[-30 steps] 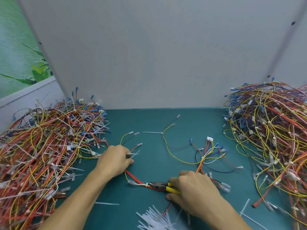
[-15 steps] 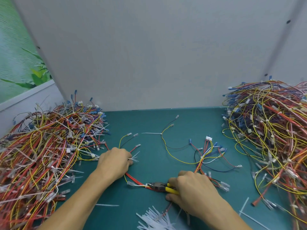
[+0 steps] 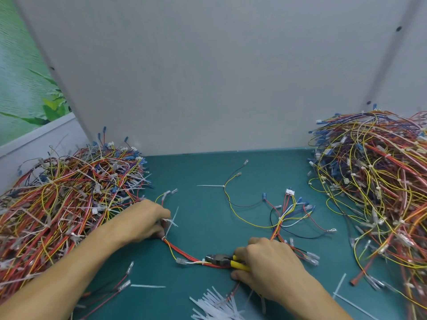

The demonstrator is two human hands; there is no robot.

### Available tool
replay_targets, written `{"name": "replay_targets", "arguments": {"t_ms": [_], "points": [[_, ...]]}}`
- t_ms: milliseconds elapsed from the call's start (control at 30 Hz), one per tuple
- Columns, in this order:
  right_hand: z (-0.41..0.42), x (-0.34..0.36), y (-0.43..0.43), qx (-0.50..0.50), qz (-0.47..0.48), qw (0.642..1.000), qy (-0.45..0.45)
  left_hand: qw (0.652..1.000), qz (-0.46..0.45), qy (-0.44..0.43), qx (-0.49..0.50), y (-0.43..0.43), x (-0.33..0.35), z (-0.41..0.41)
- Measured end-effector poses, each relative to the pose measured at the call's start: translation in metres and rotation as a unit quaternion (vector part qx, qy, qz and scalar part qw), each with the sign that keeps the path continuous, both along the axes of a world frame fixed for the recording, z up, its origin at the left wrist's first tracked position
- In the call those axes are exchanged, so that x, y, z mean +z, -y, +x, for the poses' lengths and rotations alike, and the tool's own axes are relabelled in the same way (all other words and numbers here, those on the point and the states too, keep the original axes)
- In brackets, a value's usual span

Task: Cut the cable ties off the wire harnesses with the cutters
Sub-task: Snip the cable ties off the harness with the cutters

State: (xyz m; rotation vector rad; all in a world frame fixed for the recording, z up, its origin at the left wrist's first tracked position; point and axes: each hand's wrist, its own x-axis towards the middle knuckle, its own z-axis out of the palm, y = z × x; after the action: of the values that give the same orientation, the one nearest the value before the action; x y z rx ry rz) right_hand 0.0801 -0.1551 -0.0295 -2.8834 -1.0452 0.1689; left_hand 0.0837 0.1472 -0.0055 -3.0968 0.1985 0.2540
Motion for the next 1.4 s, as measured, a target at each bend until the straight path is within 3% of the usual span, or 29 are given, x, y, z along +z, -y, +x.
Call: {"name": "replay_targets", "arguments": {"t_ms": [133,300,500,767,1400], "points": [[0.003,0.005,0.005,0.010,0.000,1.000,-0.025,0.969,-0.206,0.133,0.008,0.004,-0.026,-0.014],[0.002,0.009,0.002,-0.024,0.040,0.998,-0.047,0.932,-0.295,0.204,0.055,0.011,-0.048,-0.025],[0.001,0.009,-0.029,-0.058,0.095,0.993,-0.049,0.938,-0.285,0.192,0.040,0.009,-0.049,-0.033],[0.004,0.000,-0.064,-0.089,0.088,0.988,-0.086,0.929,-0.306,0.199,0.054,0.008,-0.049,-0.033],[-0.002,0.005,-0.073,-0.093,0.059,0.992,-0.058,0.931,-0.300,0.199,0.053,0.007,-0.052,-0.031]]}}
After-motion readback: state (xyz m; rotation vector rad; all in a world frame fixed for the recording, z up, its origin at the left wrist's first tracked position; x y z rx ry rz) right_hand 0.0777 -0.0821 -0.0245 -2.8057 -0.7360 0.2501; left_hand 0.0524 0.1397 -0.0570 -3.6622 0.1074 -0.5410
